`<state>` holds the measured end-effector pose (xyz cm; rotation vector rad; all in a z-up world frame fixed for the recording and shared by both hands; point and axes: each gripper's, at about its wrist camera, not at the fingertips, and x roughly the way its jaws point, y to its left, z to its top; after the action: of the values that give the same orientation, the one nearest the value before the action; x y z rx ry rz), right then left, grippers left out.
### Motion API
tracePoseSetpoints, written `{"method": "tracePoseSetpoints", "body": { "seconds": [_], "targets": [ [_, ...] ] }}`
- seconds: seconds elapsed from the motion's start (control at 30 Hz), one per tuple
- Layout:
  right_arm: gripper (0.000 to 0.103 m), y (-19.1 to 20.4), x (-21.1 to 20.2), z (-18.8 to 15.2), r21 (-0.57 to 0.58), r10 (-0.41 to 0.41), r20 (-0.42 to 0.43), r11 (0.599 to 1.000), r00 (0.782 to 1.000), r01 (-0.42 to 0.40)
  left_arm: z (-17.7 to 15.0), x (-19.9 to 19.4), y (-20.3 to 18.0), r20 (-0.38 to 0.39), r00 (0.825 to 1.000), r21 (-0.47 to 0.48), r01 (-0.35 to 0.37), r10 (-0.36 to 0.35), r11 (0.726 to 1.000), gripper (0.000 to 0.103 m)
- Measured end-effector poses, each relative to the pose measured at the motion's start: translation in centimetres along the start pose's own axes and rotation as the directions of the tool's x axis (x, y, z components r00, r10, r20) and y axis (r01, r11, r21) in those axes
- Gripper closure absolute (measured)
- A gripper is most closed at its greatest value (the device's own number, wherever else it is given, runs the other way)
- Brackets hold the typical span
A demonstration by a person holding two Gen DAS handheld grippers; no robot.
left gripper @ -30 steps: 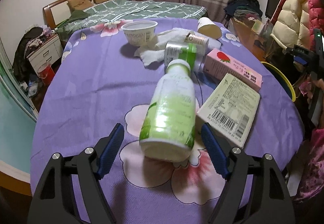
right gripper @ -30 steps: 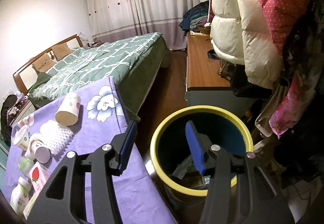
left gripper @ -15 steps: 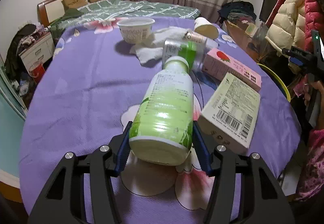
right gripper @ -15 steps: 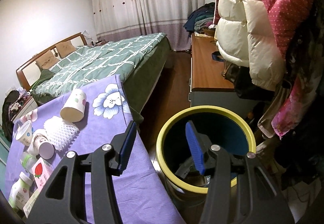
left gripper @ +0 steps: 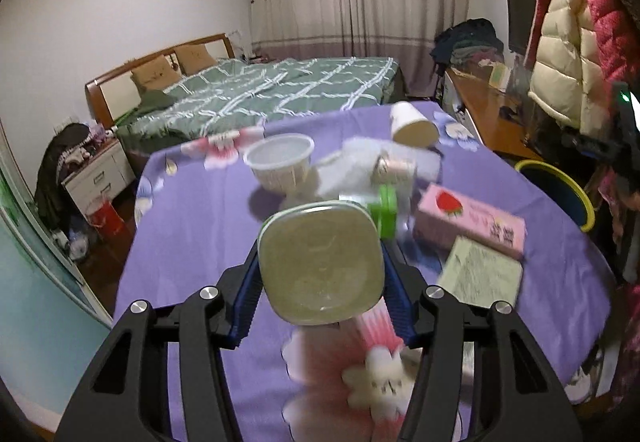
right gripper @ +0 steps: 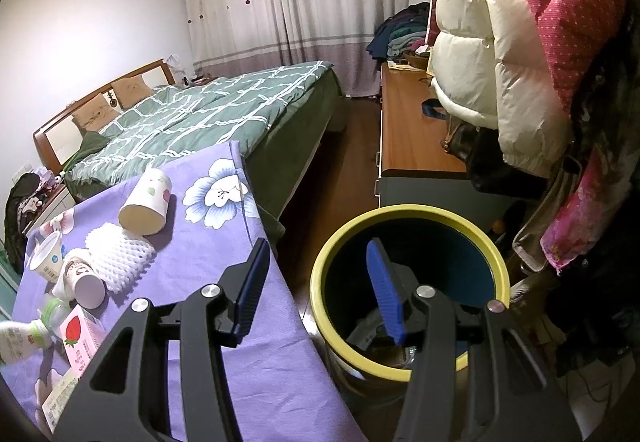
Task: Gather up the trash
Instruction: 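Grasp the white-green bottle with the left tool and lift it, then carry the bottle with the left tool and drop it into the bin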
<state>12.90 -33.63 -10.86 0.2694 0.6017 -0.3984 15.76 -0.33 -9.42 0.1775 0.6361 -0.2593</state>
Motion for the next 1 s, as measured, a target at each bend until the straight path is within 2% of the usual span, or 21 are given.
{"method": "tracePoseSetpoints", "body": {
  "seconds": [0.27,0.57,0.77,0.93,1.0],
  "targets": [
    [0.054,-1.4,0.2,0.2,0.016,-0.008,0.001,1.0,1.0,0.008,4.2,3.0,0.8,0.026,0.998,-0.018,-0.049,0.05,0.999,0.051],
    [0.054,-2.4,1.1,0.1,0.025,-0.005,-0.019,1.0,1.0,0.005,6.4,5.7,2.0,0.028,0.998,-0.069,-0.062,0.064,0.996,0.051],
    [0.054,-2.7,0.9,0.1,0.029,0.002,-0.012,1.0,1.0,-0.002,7.3,4.4,1.0,0.068,0.996,-0.06,-0.054,0.058,0.997,0.051],
    [0.054,-3.5,0.1,0.1,0.028,0.012,0.002,1.0,1.0,-0.012,9.1,2.3,-1.5,0.098,0.994,-0.017,-0.039,0.041,0.999,0.051],
    [0.054,-3.9,-0.2,0.0,0.024,0.014,0.006,1.0,1.0,-0.015,10.2,1.5,-2.8,0.107,0.994,-0.003,-0.01,0.01,1.0,0.051]
  ]
}}
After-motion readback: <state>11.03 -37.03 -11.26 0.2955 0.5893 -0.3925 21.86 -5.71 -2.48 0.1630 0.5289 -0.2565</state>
